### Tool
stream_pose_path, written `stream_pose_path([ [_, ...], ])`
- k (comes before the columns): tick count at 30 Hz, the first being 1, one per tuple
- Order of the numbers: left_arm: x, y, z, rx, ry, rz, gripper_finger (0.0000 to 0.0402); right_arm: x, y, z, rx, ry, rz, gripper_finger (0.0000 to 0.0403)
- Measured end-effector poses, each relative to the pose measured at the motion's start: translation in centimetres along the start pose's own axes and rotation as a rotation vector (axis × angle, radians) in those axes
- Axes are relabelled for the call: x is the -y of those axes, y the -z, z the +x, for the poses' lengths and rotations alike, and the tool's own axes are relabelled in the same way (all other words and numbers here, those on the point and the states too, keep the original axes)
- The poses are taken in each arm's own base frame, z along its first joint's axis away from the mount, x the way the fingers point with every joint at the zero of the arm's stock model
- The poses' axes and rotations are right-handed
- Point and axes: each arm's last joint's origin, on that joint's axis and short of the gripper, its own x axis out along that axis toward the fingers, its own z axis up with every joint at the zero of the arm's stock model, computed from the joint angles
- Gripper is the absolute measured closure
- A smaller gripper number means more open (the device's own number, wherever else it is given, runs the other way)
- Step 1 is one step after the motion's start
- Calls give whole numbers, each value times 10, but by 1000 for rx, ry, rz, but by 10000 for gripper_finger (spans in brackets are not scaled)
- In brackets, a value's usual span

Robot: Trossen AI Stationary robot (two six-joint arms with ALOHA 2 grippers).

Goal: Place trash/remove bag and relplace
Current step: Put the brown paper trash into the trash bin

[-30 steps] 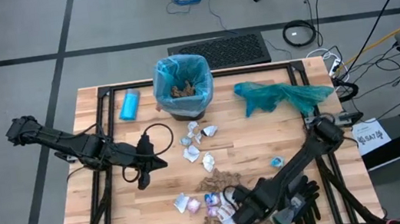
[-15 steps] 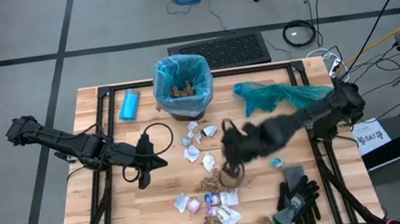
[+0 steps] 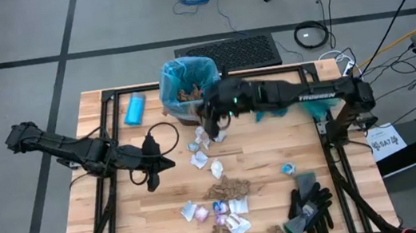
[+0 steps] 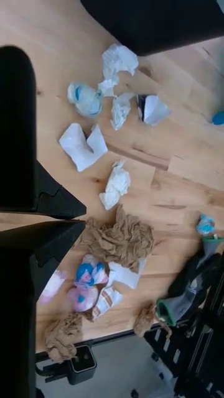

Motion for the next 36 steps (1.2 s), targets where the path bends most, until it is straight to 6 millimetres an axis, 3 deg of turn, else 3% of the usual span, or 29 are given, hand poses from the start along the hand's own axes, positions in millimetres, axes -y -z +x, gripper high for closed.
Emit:
stream_pose_path([
  [5,-1,0,0,16,-29,-47,379,37,-12,14,80,80,-57,401],
  [14,-1,-1,0,31,-33,-54,379,94,-10,51,128,196,-12,396],
  [20,0,-2,0,32,-33,-55,379,100,-9,64,184,149,-10,332],
  [27,-1,-1,0,30,-34,-56,379,103,-10,63,185,158,-3,258],
  [33,-1,-2,0,31,-34,-56,379,102,-12,58,93,121,31,239],
  [36,-1,-2,0,31,-33,-56,379,104,-9,57,54,188,-2,239],
])
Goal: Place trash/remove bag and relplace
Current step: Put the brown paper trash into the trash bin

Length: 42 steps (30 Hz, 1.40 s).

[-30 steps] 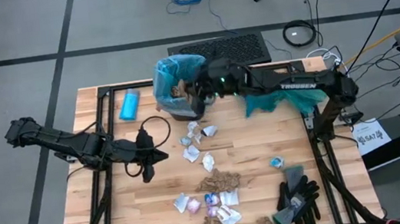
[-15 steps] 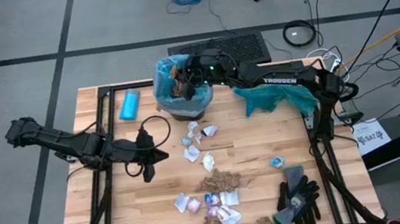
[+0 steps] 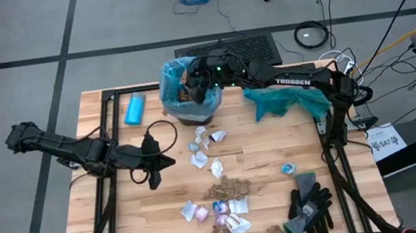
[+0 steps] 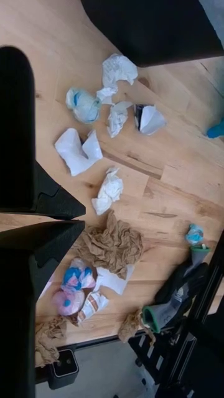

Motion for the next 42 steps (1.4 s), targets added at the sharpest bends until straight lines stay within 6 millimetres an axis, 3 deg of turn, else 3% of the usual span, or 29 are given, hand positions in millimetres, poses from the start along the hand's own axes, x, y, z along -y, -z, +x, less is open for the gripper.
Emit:
stream_pose_path([
  [3,0,0,0,-1,0,1,379,2,-6,-2,23,18,59,238],
  [6,0,0,0,-1,0,1,379,3,-10,-3,35,33,2,238],
  [11,0,0,0,-2,1,3,379,1,-10,-4,10,-37,34,238],
  [15,0,0,0,-2,3,2,379,6,-4,-4,-31,83,18,238],
  [23,1,1,0,-15,25,3,379,9,-4,-4,-50,41,40,232],
  [37,1,1,0,-15,26,2,379,12,-10,-4,11,53,59,95],
  [42,1,1,0,-15,25,3,379,13,-10,-4,16,83,24,64],
])
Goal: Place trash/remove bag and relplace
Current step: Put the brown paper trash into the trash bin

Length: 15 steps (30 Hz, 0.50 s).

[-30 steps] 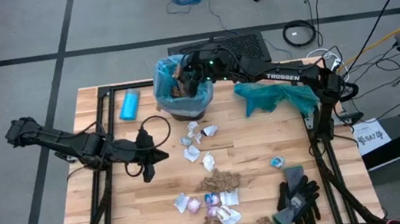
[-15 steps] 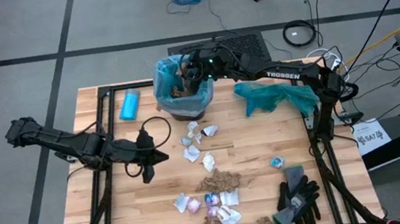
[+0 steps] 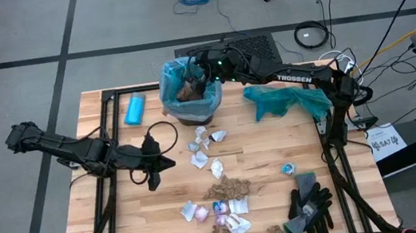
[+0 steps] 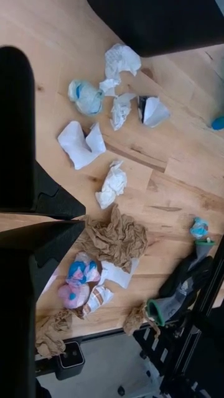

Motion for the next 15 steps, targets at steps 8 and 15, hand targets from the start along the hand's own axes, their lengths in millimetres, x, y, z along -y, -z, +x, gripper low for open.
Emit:
stream_pose_path([
  [8,0,0,0,0,-2,0,379,2,-4,-3,20,13,-47,63],
  [15,0,0,0,1,-6,1,379,5,-17,-35,12,27,-44,64],
])
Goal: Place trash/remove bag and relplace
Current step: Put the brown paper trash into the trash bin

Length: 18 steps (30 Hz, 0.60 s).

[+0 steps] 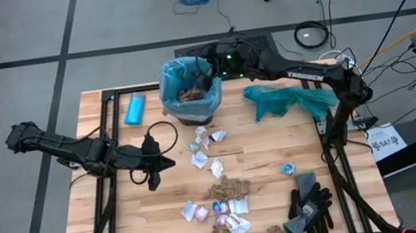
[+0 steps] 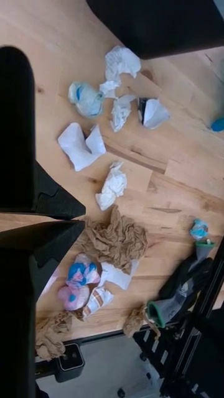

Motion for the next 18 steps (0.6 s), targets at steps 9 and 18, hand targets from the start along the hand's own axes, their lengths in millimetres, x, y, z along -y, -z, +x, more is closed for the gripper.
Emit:
stream_pose_path([
  [9,0,0,0,-1,-1,7,379,3,26,-56,-430,52,87,67],
  [18,0,0,0,-4,-2,36,379,-48,58,-90,-718,52,108,162],
])
